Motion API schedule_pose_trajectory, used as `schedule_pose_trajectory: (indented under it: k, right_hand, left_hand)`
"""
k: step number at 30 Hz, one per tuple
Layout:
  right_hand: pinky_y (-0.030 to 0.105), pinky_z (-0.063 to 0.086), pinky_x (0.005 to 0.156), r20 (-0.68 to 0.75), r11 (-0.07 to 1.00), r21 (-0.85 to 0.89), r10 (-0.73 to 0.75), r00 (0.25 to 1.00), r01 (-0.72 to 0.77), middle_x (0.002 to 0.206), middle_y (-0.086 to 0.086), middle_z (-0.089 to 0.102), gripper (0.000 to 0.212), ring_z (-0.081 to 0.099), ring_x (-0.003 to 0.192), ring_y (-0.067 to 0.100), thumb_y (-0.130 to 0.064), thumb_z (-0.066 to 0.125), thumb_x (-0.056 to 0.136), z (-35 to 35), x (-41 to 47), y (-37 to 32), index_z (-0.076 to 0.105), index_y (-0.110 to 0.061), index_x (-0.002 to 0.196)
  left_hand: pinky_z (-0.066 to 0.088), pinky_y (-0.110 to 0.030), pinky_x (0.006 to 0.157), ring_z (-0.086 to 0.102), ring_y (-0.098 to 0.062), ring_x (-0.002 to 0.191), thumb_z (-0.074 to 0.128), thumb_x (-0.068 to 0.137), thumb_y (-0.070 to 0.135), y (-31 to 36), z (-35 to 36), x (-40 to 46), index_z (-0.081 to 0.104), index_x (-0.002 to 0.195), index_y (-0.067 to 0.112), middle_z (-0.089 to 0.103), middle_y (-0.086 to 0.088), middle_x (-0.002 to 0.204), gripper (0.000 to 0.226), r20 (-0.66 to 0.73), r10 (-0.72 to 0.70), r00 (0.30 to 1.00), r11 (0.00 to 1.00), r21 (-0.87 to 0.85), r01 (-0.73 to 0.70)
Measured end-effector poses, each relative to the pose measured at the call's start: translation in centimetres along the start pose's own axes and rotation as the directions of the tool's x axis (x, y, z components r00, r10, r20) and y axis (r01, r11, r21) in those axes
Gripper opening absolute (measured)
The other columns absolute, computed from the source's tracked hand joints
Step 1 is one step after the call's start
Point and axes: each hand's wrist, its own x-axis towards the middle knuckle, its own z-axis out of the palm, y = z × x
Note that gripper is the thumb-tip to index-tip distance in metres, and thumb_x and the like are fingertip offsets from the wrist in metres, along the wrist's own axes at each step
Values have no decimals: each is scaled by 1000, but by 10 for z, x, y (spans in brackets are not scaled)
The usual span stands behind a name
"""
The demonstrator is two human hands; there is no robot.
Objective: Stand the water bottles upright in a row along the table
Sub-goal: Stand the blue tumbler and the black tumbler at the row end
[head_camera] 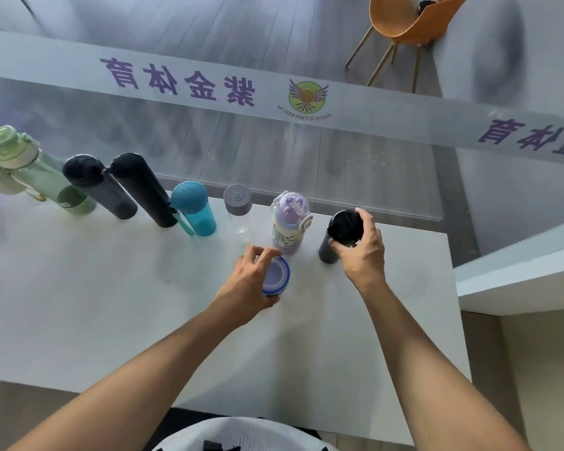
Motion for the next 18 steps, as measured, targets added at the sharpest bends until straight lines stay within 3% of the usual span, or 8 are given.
schedule_pose_trajectory:
  k: [12,18]
  right_hand:
    - [21,35,93,22,1000,-20,-13,1000,13,130,10,53,85,54,119,25,-22,84,77,-6,8,10,39,-27,148]
    - [29,37,107,54,999,44,15,998,-18,143,10,47,100,46,133,26,-23,82,80,-6,7,14,20,-34,157]
  left_hand:
    - [50,-37,99,42,-24,124,88,69,23,3,5,-7,34,140,34,35,-2,140,90,-15,-56,998,998,6,57]
    - [50,-36,99,43,-25,125,88,69,24,4,6,-8,34,141,34,35,-2,141,91,-19,-54,998,998,26,54]
